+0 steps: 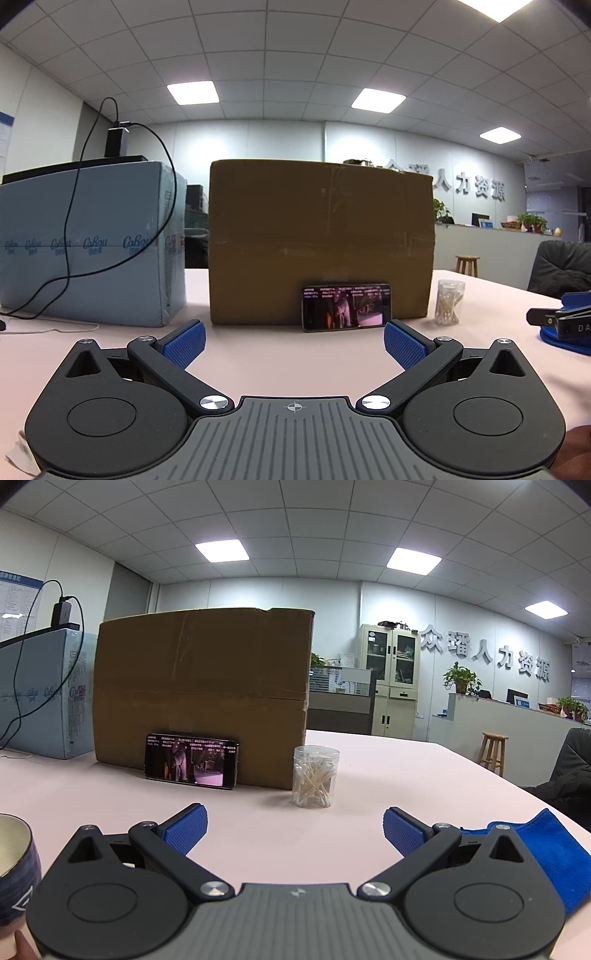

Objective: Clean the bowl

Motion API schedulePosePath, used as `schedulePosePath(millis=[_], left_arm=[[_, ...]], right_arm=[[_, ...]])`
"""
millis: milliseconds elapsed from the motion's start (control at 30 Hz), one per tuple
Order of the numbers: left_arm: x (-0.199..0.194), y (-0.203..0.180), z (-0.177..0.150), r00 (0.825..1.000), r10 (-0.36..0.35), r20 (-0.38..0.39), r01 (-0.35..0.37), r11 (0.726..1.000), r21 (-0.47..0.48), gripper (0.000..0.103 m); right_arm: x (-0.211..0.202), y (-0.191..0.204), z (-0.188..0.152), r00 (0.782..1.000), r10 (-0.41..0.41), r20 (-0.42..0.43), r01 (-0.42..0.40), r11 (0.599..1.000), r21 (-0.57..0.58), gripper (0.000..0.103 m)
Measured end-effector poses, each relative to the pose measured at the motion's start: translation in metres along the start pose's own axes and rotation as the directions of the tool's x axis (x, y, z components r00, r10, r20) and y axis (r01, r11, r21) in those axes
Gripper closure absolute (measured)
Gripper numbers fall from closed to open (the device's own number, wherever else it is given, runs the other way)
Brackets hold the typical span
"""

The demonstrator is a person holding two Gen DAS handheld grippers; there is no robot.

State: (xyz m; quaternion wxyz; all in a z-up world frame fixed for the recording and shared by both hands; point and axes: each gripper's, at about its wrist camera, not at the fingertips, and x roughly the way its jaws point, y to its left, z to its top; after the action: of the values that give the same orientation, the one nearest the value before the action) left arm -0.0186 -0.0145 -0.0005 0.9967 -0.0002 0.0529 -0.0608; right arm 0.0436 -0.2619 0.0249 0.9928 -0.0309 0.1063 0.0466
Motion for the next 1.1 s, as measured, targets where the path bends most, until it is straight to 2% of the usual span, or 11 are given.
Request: schedulePosePath(millis=[333,533,767,867,933,1100], left_arm=[[-0.016,-0.006,-0.002,0.999,-0.036,0.020,0.036,0.999,0.033,0.000],[-0.021,-0.009,-0.002,0.999,-0.052,0.012,0.051,0.998,0.047,0.000],[-0.024,-0.006,-0.003,0.999,-0.048,-0.003,0.048,0.998,0.041,0.000],[-0.024,-0.005,-0.003,0.998,-0.047,-0.028,0.048,0.998,0.036,0.000],[-0.025,-0.004,-0.004,0.999,-0.044,-0.029,0.045,0.998,0.032,0.000],[-0.022,-0.002,-0.003,0.999,-0.022,-0.048,0.023,0.999,0.028,0.000]], right_arm=[[-0.008,0.006,0.000,0.996,0.083,0.026,-0.082,0.996,-0.029,0.000],[-0.022,-0.003,0.001,0.983,0.168,0.075,-0.169,0.986,0.008,0.000],[-0.027,-0.008,0.002,0.974,0.219,0.063,-0.220,0.975,0.018,0.000],[-0.030,-0.006,0.002,0.967,0.249,0.048,-0.249,0.969,-0.005,0.000],[-0.035,-0.003,0.003,0.956,0.294,0.024,-0.293,0.956,-0.034,0.001],[-0.054,0.010,0.005,0.939,0.344,0.000,-0.340,0.928,-0.155,0.002]])
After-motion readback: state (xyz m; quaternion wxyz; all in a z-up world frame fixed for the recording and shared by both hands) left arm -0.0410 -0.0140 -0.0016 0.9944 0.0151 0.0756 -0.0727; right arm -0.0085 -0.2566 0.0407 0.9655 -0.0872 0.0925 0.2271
